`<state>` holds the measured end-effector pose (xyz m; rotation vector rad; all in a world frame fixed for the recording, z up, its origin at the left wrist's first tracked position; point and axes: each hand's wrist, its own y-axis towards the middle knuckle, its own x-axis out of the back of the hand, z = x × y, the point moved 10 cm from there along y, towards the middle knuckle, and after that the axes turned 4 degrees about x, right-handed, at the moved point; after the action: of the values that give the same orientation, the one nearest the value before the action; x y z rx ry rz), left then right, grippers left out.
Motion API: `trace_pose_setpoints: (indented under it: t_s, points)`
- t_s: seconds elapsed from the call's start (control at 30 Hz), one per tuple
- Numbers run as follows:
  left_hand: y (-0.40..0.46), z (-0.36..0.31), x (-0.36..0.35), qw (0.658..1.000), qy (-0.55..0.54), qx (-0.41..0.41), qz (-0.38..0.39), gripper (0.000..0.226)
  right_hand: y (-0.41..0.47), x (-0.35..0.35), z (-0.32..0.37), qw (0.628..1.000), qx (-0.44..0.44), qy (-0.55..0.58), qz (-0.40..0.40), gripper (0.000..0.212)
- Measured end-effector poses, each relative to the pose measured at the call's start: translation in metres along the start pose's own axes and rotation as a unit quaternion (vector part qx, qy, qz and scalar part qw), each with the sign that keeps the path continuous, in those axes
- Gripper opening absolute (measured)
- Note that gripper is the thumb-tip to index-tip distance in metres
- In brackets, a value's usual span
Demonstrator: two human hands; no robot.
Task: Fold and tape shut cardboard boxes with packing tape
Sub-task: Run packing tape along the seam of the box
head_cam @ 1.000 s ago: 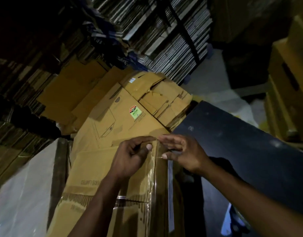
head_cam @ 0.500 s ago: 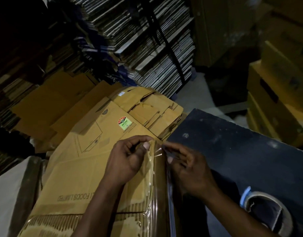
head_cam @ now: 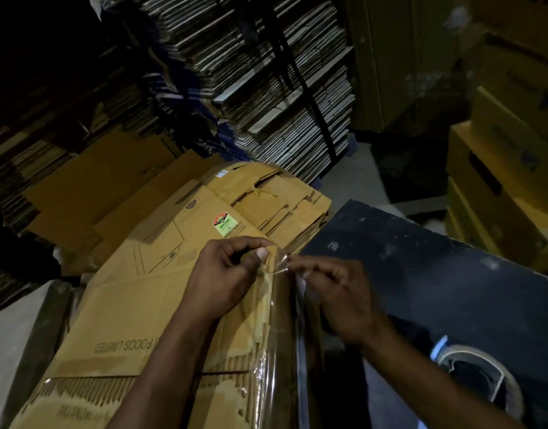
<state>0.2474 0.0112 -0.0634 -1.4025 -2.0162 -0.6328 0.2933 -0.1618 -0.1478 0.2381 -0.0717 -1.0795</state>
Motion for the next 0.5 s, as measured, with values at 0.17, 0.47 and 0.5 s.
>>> trace_pose_setpoints:
  t_s: [0.17,0.47,0.5]
  points:
    - [-0.002,0.001,0.005,0.999,-0.010,0.004,-0.036,0.014,0.042,-0.005,-0.004,0.992,-0.112,0.037,0.039,0.076]
    - [-0.007,0.001,0.017,0.997,-0.023,0.034,-0.070,0.019,0.057,-0.022,-0.034,0.977,-0.083,0.170,0.096,0.044]
    - [-0.008,0.001,0.017,0.997,-0.024,0.034,-0.072,0.020,0.060,-0.021,-0.038,0.979,-0.076,0.161,0.097,0.043]
